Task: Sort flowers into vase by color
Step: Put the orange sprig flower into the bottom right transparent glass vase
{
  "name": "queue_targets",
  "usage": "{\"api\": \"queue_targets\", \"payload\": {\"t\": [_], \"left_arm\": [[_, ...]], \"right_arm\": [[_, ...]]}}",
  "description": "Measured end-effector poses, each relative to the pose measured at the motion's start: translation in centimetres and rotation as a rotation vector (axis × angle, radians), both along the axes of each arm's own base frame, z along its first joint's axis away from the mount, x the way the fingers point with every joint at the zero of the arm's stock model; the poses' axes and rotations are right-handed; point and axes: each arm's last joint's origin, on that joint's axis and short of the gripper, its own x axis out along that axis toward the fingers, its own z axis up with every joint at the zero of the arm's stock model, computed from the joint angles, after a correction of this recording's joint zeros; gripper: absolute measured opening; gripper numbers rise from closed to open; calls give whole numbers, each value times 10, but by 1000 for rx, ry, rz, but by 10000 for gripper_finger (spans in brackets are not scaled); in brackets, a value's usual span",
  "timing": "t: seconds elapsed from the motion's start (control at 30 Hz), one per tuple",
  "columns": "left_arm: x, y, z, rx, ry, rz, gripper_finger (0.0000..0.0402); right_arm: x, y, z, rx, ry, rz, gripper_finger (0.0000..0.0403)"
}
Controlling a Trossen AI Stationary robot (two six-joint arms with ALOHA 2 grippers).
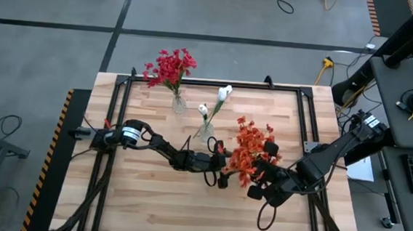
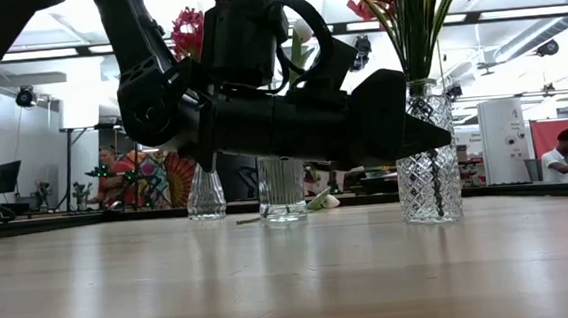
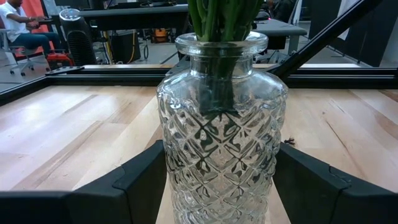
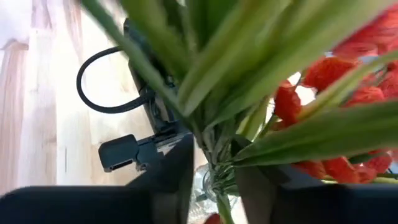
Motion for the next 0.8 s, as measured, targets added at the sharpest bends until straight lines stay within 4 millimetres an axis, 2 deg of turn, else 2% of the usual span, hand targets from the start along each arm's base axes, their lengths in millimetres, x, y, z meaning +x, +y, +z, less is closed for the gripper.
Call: {"api": "queue_targets", "payload": {"t": [0.27, 0.8], "left_arm": [[0, 0, 0, 0, 0, 0, 246], [0, 0, 0, -2, 0, 1, 246]], "right_arm": [[-1, -1, 2, -4, -13, -8, 18], [5, -12, 2, 17, -19, -66, 14]]}}
